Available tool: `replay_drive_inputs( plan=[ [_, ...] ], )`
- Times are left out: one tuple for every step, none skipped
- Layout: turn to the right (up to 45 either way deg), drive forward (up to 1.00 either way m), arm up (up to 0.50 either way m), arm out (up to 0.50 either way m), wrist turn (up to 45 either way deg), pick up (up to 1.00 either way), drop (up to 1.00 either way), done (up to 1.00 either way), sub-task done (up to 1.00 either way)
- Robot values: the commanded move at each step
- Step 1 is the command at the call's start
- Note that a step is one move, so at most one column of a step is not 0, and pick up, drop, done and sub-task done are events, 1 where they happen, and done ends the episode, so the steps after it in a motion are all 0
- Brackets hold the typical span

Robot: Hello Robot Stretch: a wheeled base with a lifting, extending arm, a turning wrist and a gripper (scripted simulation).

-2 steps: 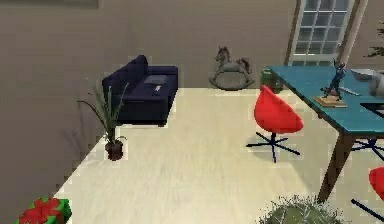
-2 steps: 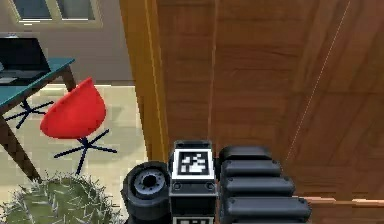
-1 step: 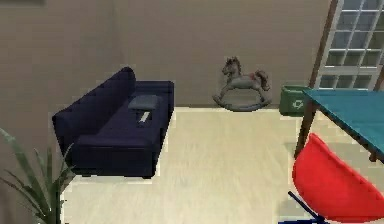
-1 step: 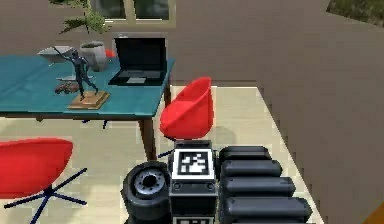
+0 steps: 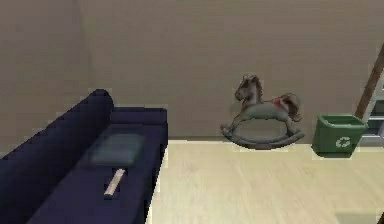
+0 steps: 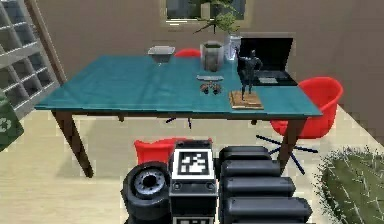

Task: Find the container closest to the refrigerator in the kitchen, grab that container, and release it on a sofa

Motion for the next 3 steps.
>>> replay_drive_inputs(
  plan=[
    [0.0, 1.0, 0.0, 0.0, 0.0, 0.0, 0.0, 0.0, 0.0],
    [0.0, 0.25, 0.0, 0.0, 0.0, 0.0, 0.0, 0.0, 0.0],
    [45.0, 0.0, 0.0, 0.0, 0.0, 0.0, 0.0, 0.0, 0.0]
  ],
)
